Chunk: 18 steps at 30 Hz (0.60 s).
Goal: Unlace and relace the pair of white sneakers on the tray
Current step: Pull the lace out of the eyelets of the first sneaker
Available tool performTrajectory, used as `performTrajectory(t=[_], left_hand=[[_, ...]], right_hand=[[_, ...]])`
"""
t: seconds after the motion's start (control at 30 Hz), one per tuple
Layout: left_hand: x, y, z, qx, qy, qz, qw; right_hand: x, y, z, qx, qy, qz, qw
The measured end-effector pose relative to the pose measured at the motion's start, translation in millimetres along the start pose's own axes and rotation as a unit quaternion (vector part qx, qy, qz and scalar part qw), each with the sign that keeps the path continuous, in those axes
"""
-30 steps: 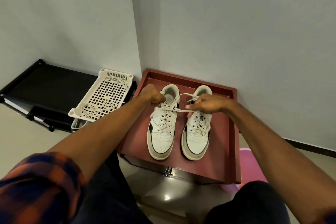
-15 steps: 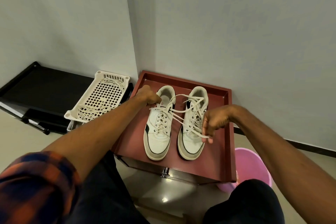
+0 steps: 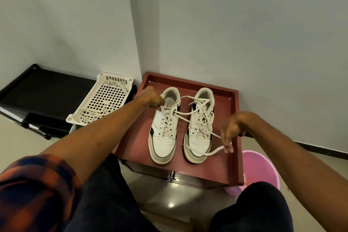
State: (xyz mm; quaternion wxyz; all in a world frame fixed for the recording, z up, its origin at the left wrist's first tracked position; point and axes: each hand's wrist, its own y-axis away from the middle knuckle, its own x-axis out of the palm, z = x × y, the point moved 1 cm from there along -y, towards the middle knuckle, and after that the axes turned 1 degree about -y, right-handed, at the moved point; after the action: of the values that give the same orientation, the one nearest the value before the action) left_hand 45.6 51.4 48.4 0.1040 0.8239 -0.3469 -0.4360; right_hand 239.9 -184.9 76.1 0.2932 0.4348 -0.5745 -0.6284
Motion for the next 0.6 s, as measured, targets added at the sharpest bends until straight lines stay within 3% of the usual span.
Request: performTrajectory(t=[0.1,0.17,0.23,0.33,0.4,0.5,0.6], left_hand=[[1.7,1.9,0.6,0.008,-0.011,-0.013,1.000],[3.1,5.7,2.1,0.063,-0.077,-0.057,0.993],[4.5,12.0,-1.0,0.160,-0.128,-0.099,0.974],[5.9,20.6,-6.0,0.239,-0.189,-0.072,0.950],[11.5,22.7,-5.7,0.252,-0.260,0.001,0.932],[22.8,20.8,-2.8,0.246,-0.310,0.073,0.915],[22.9,12.7,2.9,0.256,-0.260,0.091,0.927]], right_hand=[[-0.4,8.1,4.0,-0.028,-0.035,-0.038,0.998],[-8.3,11.6,15.6,-0.107,-0.069,-0.096,0.987],[-21.6,12.8,30.6,-0.202,-0.124,-0.215,0.947],[-41.4,13.9,60.9,-0.301,-0.226,-0.328,0.867],[-52.9,4.8,78.5,-0.293,-0.227,-0.404,0.836],[-66.1,-13.1,102.4,-0.228,-0.118,-0.458,0.851],[-75.0,-26.2,112.5,-0.217,-0.066,-0.451,0.863]])
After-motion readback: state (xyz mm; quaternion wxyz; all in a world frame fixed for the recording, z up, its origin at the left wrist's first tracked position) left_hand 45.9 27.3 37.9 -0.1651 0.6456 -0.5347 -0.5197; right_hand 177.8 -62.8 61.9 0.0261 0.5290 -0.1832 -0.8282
